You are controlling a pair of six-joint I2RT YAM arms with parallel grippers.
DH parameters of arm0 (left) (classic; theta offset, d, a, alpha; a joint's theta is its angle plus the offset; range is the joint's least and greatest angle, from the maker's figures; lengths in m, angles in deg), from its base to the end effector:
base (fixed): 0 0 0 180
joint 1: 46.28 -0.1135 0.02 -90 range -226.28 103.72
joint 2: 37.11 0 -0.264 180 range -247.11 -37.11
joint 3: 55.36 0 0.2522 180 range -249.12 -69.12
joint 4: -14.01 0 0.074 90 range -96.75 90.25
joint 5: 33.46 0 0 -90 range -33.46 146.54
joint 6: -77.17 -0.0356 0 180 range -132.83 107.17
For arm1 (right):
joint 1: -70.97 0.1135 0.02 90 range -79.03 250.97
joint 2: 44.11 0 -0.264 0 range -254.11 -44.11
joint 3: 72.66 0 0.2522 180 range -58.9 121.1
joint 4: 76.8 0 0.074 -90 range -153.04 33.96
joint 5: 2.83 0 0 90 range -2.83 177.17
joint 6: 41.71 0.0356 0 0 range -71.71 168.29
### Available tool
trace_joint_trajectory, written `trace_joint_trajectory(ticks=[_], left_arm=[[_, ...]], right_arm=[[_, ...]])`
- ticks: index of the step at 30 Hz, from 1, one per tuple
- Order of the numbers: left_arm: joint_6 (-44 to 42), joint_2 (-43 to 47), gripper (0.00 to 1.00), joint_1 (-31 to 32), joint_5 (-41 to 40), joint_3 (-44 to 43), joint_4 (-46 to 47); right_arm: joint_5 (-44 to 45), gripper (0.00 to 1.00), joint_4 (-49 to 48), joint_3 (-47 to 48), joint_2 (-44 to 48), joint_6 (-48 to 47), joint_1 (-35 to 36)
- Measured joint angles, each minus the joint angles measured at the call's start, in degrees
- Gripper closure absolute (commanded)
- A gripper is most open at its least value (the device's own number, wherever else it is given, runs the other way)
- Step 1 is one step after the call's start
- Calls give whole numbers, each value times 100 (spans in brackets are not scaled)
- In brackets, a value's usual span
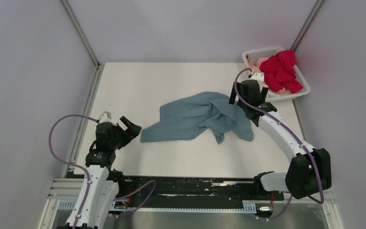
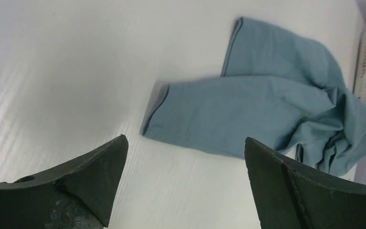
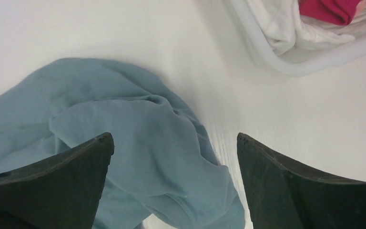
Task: Fold and stack the t-shirts
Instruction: Move the tshirt to the center of the board, then flatten out the tshirt
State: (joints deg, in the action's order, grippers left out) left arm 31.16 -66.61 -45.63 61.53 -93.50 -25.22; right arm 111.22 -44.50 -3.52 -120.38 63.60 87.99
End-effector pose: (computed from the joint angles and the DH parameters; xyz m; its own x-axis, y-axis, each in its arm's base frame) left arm 0.1338 -0.0046 0.2257 -0.4260 -0.6871 -0.5886 -0.2914 0.7201 -0.6297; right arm 0.2814 0.0710 0.2710 -0.5769 0.0756 -0.8133 0.1929 0.9802 -0.0457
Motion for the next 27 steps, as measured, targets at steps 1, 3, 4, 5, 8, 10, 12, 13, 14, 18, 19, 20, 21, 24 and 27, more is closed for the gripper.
trace_joint_trajectory(ticks=[1, 3, 4, 5, 8, 10, 12, 13, 14, 18, 19, 20, 21, 24, 27], left_arm=[[37, -223, 0, 0, 166, 116, 46], [85, -688, 0, 0, 422, 260, 162], [96, -966, 0, 0, 525, 284, 212], [101, -1231, 0, 0, 586, 284, 267], [111, -2105, 7, 0, 761, 280, 542], [116, -2527, 13, 0, 863, 278, 688], [153, -2887, 18, 9, 1043, 219, 992], [162, -3025, 20, 42, 1086, 197, 1121], [179, -3178, 23, 96, 1123, 162, 1235], [249, -3775, 51, 479, 1132, -26, 1659], [251, -3941, 57, 557, 1132, -68, 1749], [295, -4065, 70, 601, 1143, -109, 1808], [295, -4199, 75, 636, 1113, -151, 1838], [321, -4446, 98, 651, 1113, -201, 1871], [350, -4402, 100, 651, 1008, -201, 1834]], right_arm=[[59, 0, 98, 98, 48, 96, 44], [68, 0, 221, 155, 240, 251, 151], [39, 0, 306, 144, 382, 354, 192], [-2, 0, 339, 98, 538, 450, 293], [-269, 0, 374, -240, 1078, 761, 483], [-472, 0, 393, -544, 1355, 914, 590], [-645, 0, 433, -848, 1486, 1045, 649], [-691, 0, 461, -938, 1499, 1082, 658], [-754, 0, 487, -1060, 1504, 1141, 669], [-981, 0, 601, -1351, 1532, 1244, 713], [-1034, 0, 610, -1375, 1547, 1257, 732], [-1110, 0, 610, -1399, 1576, 1274, 769], [-1163, 0, 605, -1421, 1611, 1287, 807], [-1290, 2, 605, -1506, 1720, 1316, 1051], [-1349, 8, 608, -1547, 1659, 1335, 1451]])
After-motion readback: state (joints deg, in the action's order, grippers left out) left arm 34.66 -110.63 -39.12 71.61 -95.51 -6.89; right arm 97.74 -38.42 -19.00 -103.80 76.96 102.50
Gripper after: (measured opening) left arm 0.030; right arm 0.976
